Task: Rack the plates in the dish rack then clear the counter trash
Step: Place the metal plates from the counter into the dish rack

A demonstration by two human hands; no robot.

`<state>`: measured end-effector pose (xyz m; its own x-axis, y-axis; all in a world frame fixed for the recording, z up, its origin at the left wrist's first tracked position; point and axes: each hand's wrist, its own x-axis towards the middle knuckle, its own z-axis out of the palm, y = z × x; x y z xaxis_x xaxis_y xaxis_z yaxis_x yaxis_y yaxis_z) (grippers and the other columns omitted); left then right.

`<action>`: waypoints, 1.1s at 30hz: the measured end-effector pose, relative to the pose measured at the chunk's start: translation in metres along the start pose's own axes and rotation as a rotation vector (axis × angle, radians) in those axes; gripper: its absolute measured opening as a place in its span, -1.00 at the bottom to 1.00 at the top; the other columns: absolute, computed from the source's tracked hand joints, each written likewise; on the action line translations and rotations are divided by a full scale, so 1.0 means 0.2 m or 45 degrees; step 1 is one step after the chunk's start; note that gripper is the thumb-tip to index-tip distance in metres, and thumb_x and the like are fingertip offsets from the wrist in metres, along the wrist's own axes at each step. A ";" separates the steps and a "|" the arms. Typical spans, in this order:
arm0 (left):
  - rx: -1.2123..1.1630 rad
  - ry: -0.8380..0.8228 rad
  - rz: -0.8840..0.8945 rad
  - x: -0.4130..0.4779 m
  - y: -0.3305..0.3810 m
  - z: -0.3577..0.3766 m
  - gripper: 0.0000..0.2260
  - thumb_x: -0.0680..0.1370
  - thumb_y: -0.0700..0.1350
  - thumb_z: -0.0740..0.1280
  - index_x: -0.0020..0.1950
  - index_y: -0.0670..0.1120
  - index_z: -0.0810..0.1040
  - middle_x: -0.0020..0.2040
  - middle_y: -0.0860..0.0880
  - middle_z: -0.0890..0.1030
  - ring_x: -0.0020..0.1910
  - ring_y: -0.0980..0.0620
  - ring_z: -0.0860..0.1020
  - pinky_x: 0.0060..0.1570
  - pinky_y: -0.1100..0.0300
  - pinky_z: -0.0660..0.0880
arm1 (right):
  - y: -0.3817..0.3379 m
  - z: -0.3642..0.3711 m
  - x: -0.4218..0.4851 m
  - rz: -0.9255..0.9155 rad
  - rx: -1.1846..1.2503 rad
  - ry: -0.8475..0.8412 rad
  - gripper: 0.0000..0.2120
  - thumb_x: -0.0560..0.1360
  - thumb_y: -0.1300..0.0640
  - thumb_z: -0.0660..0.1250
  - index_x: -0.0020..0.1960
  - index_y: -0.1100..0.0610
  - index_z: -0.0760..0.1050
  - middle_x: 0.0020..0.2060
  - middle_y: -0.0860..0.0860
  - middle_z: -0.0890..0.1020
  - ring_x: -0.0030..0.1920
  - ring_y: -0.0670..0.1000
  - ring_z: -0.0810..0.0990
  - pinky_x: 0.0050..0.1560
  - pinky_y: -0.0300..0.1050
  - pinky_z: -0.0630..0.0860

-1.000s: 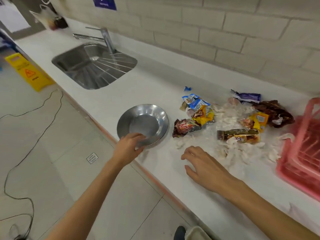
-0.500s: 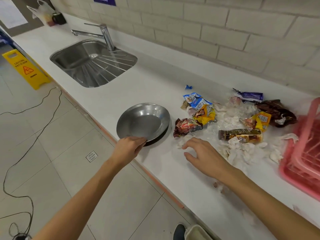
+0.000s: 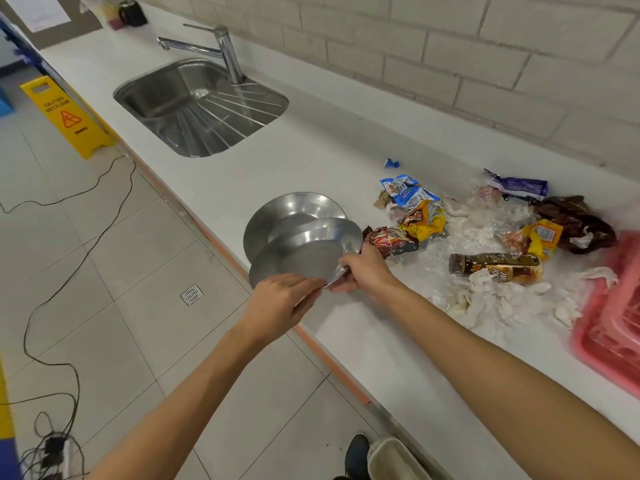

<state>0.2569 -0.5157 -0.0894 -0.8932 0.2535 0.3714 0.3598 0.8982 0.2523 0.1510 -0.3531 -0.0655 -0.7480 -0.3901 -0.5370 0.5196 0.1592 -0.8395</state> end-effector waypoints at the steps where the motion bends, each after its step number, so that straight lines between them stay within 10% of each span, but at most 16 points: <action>1: -0.038 0.006 -0.047 0.00 0.02 -0.02 -0.76 0.62 0.00 0.25 0.14 -0.05 0.65 -0.11 0.06 0.69 -0.20 0.06 0.63 -0.25 0.22 0.54 | 0.00 -0.01 -0.01 -0.023 0.013 0.006 -0.68 0.53 0.42 0.16 0.28 0.32 0.39 -0.07 0.26 0.62 -0.26 0.24 0.69 -0.32 0.04 0.66; 10: -0.325 0.183 -0.400 0.17 0.06 -0.11 -0.75 0.64 -0.01 0.19 0.23 0.02 0.59 0.18 0.13 0.63 0.13 0.12 0.56 0.05 0.16 0.52 | -0.28 -0.31 -0.24 -0.499 -0.578 0.328 -0.61 0.45 0.20 0.22 0.27 0.01 0.37 0.03 0.00 0.56 -0.01 0.12 0.61 -0.09 0.16 0.63; 25: -0.701 -0.156 0.191 0.78 0.91 0.33 -0.76 0.63 -0.11 0.25 0.26 -0.04 0.59 0.17 0.06 0.63 0.13 0.12 0.54 0.12 0.21 0.48 | -0.68 -1.24 -1.19 -0.583 -1.396 1.233 -0.47 0.54 0.26 0.18 0.48 0.18 0.17 -0.20 0.09 0.44 -0.30 0.10 0.47 -0.29 -0.01 0.46; 33: -0.639 -0.412 0.629 0.99 1.35 0.47 -0.68 0.64 0.02 0.23 0.37 -0.02 0.50 0.28 0.05 0.58 0.25 0.09 0.50 0.24 0.18 0.42 | -0.66 -1.51 -1.36 -0.287 -1.687 1.481 -0.63 0.51 0.33 0.17 0.30 0.36 0.30 0.04 0.29 0.47 0.02 0.29 0.53 -0.16 0.06 0.42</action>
<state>0.1516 -0.1895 -0.0318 -0.6037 0.7442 0.2858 0.7471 0.4032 0.5285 0.1609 0.0055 0.1658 -0.9349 0.1825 0.3043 0.1654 0.9829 -0.0812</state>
